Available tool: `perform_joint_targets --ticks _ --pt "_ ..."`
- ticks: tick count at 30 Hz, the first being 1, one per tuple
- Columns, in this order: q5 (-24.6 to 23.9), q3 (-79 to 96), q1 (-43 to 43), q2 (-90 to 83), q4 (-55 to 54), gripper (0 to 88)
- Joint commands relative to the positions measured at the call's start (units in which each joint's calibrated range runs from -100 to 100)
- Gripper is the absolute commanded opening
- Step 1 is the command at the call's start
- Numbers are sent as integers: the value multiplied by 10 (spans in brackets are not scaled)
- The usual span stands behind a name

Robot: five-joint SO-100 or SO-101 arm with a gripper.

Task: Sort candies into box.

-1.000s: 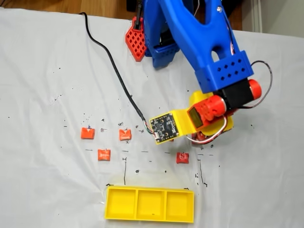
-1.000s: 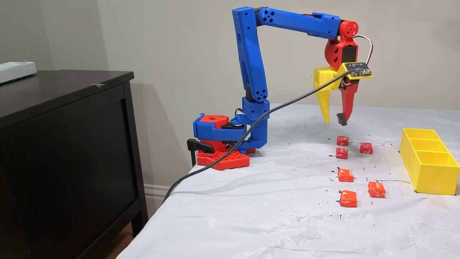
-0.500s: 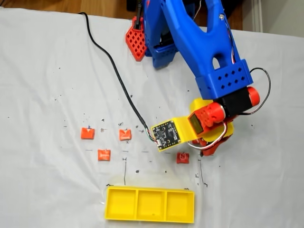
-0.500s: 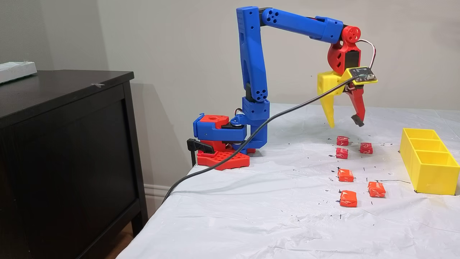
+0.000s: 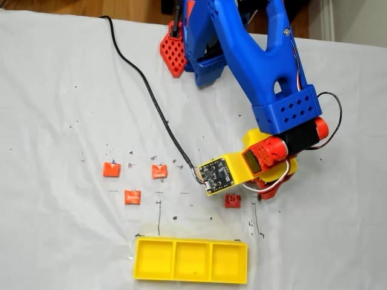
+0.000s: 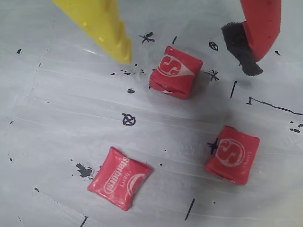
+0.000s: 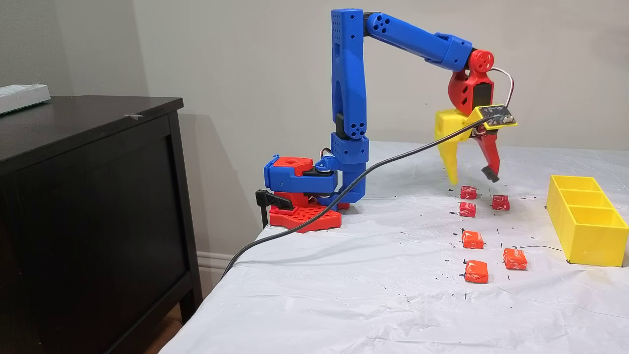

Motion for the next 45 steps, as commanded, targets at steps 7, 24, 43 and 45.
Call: perform_joint_targets --ticks 7,24,43,45 --pt "-2 -9 -5 13 -17 297" --pt "-1 -41 -4 92 -23 283" --pt "17 -111 35 -41 51 2" --pt "21 -131 51 -62 52 2"
